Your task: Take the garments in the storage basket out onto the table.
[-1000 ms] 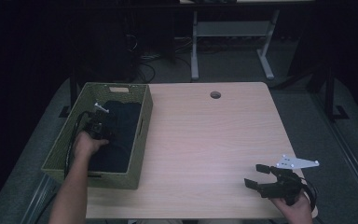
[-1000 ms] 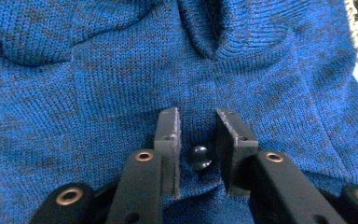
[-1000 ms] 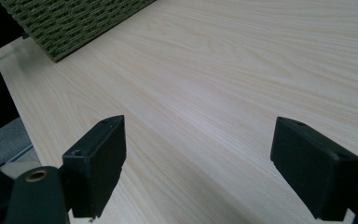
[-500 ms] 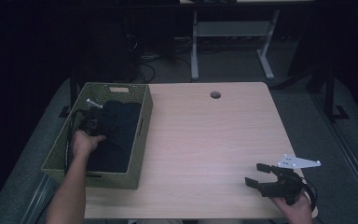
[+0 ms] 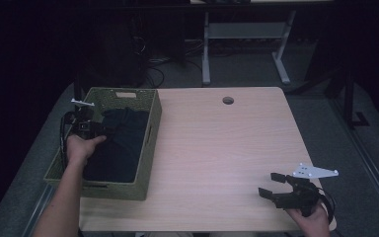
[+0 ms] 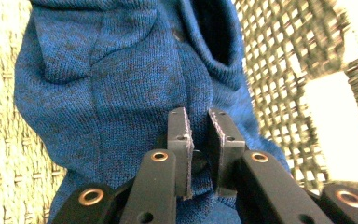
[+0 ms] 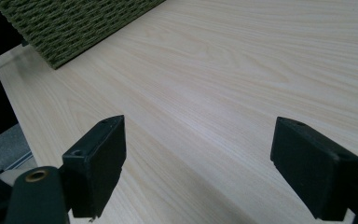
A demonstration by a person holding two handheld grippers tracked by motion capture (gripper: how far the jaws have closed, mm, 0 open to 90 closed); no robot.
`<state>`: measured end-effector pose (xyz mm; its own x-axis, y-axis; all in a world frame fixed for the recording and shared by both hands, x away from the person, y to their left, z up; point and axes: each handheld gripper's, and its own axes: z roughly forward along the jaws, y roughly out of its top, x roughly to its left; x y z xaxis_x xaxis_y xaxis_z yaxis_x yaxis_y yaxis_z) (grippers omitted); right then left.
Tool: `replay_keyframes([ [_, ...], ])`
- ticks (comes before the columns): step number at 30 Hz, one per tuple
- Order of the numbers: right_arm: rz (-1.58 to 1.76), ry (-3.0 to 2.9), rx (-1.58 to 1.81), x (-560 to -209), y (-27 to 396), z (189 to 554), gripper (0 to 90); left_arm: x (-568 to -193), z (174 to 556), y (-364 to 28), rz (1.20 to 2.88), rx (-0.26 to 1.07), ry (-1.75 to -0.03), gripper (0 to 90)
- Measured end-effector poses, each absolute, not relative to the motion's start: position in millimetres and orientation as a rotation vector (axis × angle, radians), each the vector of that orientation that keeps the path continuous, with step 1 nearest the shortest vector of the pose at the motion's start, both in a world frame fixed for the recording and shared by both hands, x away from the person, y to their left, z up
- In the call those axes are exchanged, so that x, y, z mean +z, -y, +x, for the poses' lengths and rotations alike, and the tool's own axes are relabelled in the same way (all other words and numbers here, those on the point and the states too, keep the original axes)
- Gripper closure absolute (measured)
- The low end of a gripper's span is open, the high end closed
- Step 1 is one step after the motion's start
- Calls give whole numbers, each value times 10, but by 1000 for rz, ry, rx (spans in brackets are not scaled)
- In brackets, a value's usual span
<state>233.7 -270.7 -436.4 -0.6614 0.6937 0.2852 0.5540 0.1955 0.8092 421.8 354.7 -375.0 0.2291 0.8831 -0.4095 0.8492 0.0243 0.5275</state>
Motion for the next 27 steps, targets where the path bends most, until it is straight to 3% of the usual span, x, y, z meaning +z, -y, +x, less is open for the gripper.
replay_keyframes([
  [27, 1226, -2329, 1446, -4400, 2672, 2356, 177, -3380, 3965, -3768, 1586, 45, -1472, 810],
])
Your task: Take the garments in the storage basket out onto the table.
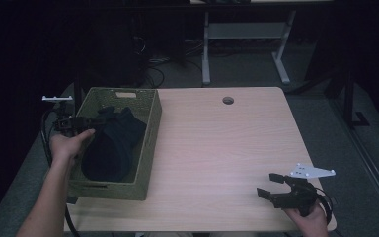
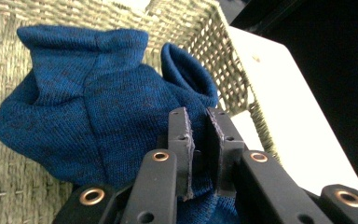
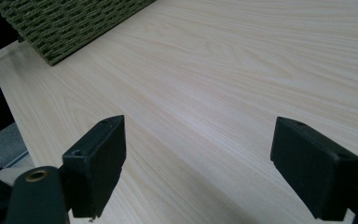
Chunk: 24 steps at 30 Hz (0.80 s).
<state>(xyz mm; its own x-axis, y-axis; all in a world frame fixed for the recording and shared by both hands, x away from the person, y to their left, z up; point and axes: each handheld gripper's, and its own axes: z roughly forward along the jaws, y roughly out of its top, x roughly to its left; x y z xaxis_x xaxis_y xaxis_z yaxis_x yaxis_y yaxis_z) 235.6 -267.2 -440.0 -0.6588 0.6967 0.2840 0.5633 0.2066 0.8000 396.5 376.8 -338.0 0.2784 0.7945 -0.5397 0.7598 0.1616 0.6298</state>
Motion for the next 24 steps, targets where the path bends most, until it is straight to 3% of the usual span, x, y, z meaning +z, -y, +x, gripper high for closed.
replay_keyframes([
  [24, 1240, -2342, 1425, -4436, 2648, 2373, 177, -3093, 3831, -3879, 1434, 35, -1355, 845],
])
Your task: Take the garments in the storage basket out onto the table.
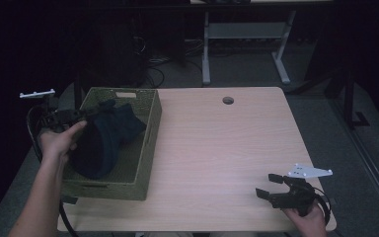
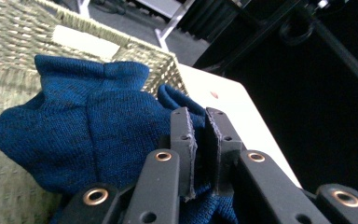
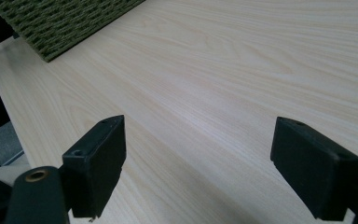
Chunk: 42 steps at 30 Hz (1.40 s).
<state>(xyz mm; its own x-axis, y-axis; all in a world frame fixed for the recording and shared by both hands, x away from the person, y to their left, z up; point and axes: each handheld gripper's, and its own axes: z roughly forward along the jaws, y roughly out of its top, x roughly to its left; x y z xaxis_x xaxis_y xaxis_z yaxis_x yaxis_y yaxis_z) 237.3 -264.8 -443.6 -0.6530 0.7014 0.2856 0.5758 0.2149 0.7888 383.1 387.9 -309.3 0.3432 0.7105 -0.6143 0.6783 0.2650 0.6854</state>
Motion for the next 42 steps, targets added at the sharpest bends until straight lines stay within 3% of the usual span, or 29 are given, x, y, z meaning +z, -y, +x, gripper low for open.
replay_keyframes([
  [2, 1239, -2342, 1424, -4438, 2647, 2374, 178, -3065, 3811, -3888, 1424, 44, -1341, 889],
  [14, 1237, -2348, 1422, -4451, 2640, 2381, 177, -3012, 3820, -3831, 1465, 45, -1340, 900],
  [42, 1242, -2356, 1426, -4466, 2629, 2399, 177, -2290, 3730, -3579, 1466, 92, -1191, 900],
])
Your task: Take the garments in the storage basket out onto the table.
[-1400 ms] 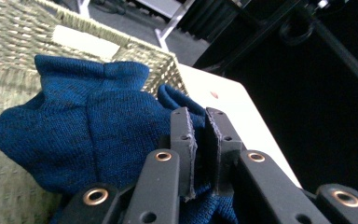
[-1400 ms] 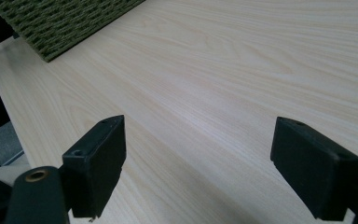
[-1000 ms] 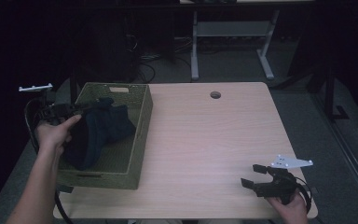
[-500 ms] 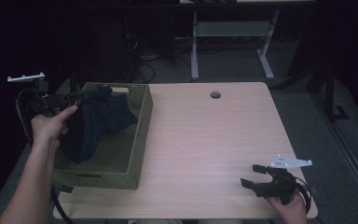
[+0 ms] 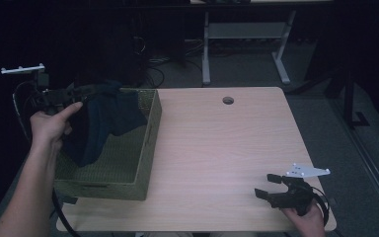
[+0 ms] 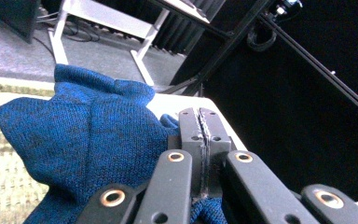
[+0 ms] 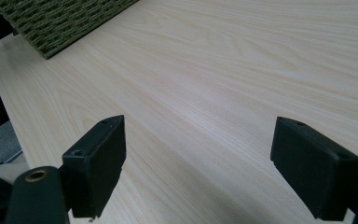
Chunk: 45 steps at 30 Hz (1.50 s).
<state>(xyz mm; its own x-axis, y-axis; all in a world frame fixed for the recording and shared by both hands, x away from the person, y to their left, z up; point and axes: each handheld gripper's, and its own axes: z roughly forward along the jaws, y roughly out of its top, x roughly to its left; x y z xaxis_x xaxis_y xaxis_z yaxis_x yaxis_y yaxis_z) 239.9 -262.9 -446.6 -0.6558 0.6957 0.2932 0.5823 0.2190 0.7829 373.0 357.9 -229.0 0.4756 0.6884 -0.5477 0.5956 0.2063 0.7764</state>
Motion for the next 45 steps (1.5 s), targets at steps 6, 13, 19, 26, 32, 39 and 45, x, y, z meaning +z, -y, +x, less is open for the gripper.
replay_keyframes([
  [6, 1240, -2354, 1426, -4464, 2637, 2401, 177, -2173, 3713, -3501, 1475, 94, -1163, 900],
  [13, 1242, -2356, 1426, -4466, 2635, 2406, 177, -2072, 3708, -3299, 1508, 84, -1112, 900],
  [19, 1241, -2353, 1431, -4463, 2641, 2403, 177, -2044, 3730, -3096, 1541, 69, -1084, 900],
  [26, 1235, -2351, 1436, -4460, 2644, 2399, 177, -2069, 3791, -2782, 1584, 31, -1044, 900],
  [32, 1235, -2347, 1439, -4450, 2655, 2394, 177, -2131, 3857, -2453, 1625, -18, -998, 900],
  [39, 1230, -2337, 1454, -4442, 2678, 2387, 177, -2238, 3918, -2124, 1656, -66, -973, 900],
  [45, 1233, -2336, 1455, -4435, 2685, 2381, 177, -2328, 3960, -1849, 1681, -104, -957, 900],
])
